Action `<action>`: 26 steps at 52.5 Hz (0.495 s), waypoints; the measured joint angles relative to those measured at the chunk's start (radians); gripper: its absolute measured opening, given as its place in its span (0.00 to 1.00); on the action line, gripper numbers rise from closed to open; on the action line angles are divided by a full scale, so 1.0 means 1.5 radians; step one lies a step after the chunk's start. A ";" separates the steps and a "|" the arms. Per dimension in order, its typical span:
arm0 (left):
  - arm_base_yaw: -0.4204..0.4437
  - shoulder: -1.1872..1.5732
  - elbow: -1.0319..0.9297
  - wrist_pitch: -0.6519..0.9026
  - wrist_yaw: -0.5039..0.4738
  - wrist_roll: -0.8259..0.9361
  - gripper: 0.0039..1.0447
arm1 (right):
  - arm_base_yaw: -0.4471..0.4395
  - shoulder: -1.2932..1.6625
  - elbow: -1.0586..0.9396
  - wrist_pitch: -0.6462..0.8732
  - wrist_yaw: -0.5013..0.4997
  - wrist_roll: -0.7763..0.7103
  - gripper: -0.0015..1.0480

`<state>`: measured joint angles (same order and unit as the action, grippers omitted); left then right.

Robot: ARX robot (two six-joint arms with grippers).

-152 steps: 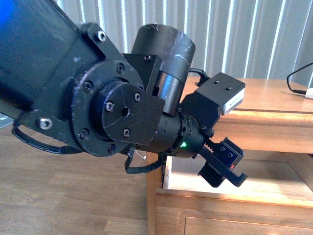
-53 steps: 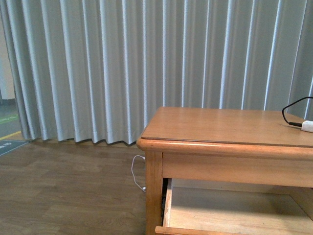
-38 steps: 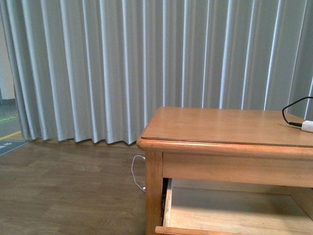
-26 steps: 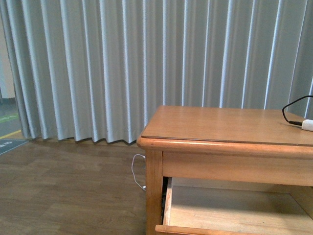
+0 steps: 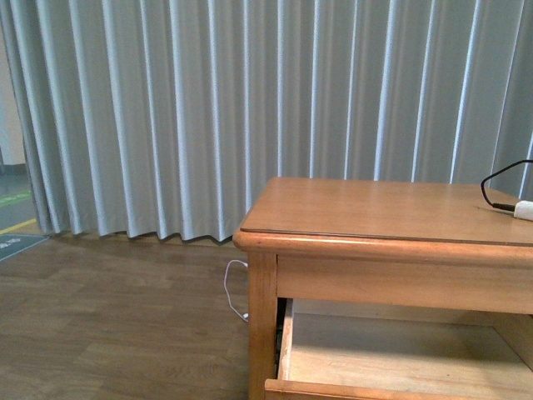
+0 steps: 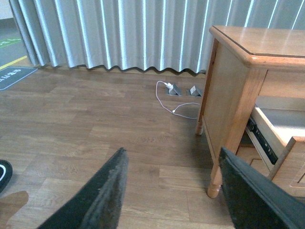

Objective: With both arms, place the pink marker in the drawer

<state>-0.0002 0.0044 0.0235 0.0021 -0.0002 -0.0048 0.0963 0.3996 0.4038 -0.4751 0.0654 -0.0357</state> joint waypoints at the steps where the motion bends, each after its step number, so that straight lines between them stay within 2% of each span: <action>1: 0.000 0.000 0.000 0.000 0.000 0.000 0.61 | 0.010 0.006 -0.008 -0.017 0.004 -0.028 0.91; 7: 0.000 0.000 0.000 0.000 0.000 0.000 0.80 | 0.021 0.043 -0.043 -0.026 -0.012 -0.096 0.91; 12: 0.000 0.000 0.000 0.000 0.000 0.000 0.96 | 0.019 0.099 -0.066 0.013 -0.056 -0.100 0.91; 17: 0.000 0.000 0.000 0.000 0.000 0.001 0.94 | -0.018 0.179 -0.068 0.091 -0.120 -0.066 0.91; 26: 0.000 0.000 0.000 0.000 0.000 0.001 0.94 | -0.049 0.385 -0.103 0.334 -0.089 -0.060 0.91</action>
<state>-0.0002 0.0044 0.0235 0.0021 0.0002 -0.0040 0.0231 0.9768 0.2489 0.0254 -0.0685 -0.1249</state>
